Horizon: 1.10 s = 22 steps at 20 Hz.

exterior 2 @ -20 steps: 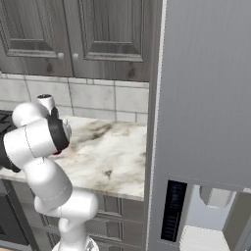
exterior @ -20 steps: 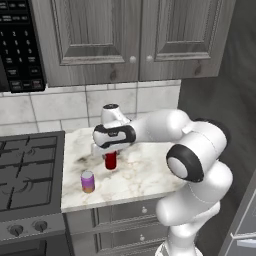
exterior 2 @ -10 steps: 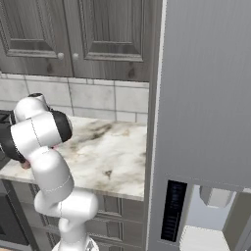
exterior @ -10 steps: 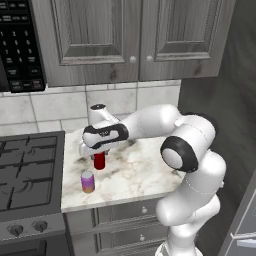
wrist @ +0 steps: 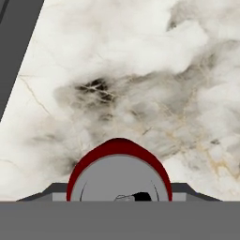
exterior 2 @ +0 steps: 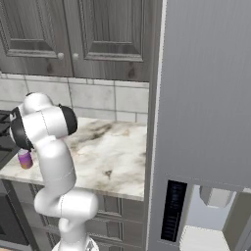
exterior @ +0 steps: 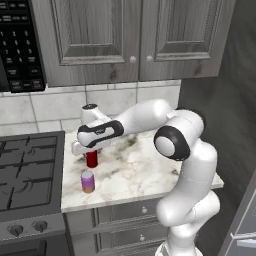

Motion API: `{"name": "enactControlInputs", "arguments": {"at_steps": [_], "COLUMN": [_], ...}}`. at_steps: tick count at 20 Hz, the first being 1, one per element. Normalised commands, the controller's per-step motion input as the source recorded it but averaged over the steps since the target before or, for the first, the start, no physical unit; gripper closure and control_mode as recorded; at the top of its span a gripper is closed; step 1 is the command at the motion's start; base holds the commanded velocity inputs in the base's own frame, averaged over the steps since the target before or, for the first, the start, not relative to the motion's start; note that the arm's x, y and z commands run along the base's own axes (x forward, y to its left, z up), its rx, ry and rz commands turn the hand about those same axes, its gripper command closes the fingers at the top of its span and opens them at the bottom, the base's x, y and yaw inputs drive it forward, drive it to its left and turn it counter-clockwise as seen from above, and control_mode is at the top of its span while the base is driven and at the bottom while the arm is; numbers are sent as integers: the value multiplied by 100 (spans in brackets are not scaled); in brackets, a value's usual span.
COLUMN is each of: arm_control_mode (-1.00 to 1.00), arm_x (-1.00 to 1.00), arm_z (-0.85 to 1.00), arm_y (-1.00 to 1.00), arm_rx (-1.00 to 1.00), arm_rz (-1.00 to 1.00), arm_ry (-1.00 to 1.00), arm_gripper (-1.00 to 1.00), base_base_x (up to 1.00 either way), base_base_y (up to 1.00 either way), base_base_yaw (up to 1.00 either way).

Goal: Four empty soda cans are scattered around the kitchen. Gather all the cans and cluster them next to the stove for recycling.

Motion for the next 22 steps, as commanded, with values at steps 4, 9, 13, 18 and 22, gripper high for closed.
{"name": "enactControlInputs", "arguments": {"at_steps": [4, 9, 13, 18, 22], "arm_control_mode": [-100, -100, -100, -100, -100], "arm_x": [23, 17, 15, 8, 0], "arm_z": [-14, -15, -18, -24, -35], "arm_y": [32, 29, 31, 20, 4], "arm_rx": [-1, 0, -1, 0, 0], "arm_rz": [0, 0, 0, 0, 0], "arm_ry": [0, 0, 0, 0, 0], "arm_gripper": [100, 100, 100, 100, 100], "base_base_x": [0, 0, 0, 0, 0], "base_base_y": [0, 0, 0, 0, 0], "base_base_yaw": [0, 0, 0, 0, 0]}}
